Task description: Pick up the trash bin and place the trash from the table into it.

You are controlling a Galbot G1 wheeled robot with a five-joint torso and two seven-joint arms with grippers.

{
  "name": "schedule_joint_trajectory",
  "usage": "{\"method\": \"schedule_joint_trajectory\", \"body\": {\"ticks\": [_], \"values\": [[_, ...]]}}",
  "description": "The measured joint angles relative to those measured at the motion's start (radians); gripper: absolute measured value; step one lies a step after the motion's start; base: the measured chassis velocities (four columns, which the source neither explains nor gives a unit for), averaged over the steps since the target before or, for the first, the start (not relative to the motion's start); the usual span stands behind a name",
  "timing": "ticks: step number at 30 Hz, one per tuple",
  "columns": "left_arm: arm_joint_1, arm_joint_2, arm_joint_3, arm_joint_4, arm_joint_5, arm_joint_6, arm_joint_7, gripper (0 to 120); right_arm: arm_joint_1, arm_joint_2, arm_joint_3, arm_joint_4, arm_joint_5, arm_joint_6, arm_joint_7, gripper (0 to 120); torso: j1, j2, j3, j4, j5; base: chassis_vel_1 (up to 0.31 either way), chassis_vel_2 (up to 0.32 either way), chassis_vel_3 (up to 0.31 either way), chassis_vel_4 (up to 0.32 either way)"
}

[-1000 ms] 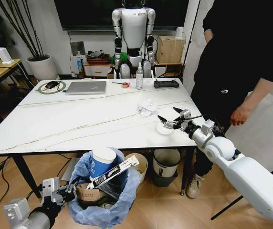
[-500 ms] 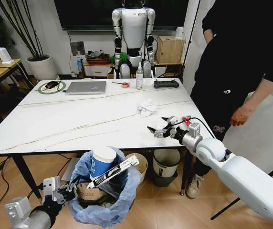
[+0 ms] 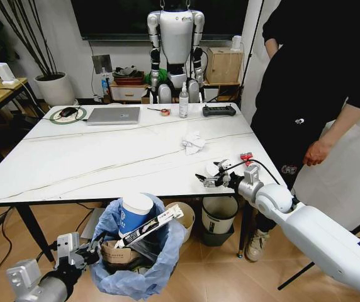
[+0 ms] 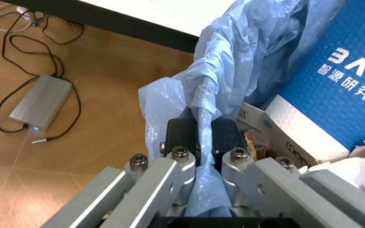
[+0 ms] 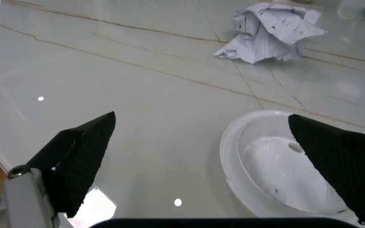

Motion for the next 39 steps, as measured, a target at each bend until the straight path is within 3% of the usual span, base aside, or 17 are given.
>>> {"method": "schedule_joint_trajectory", "body": {"ticks": [26,39], "values": [[-0.014,0.008,0.002,0.010,-0.012,-0.002,0.001,0,0.014,0.013,-0.015,-0.059,-0.039,0.003,-0.014,97,0.000,0.000,0.000,0.0000,0.0000,0.000,0.000,0.000,0.000],[-0.014,0.009,0.003,0.011,-0.013,-0.003,0.001,0,0.010,0.011,-0.013,-0.060,-0.041,0.003,-0.019,50,0.000,0.000,0.000,0.0000,0.0001,0.000,0.000,0.000,0.000]]}}
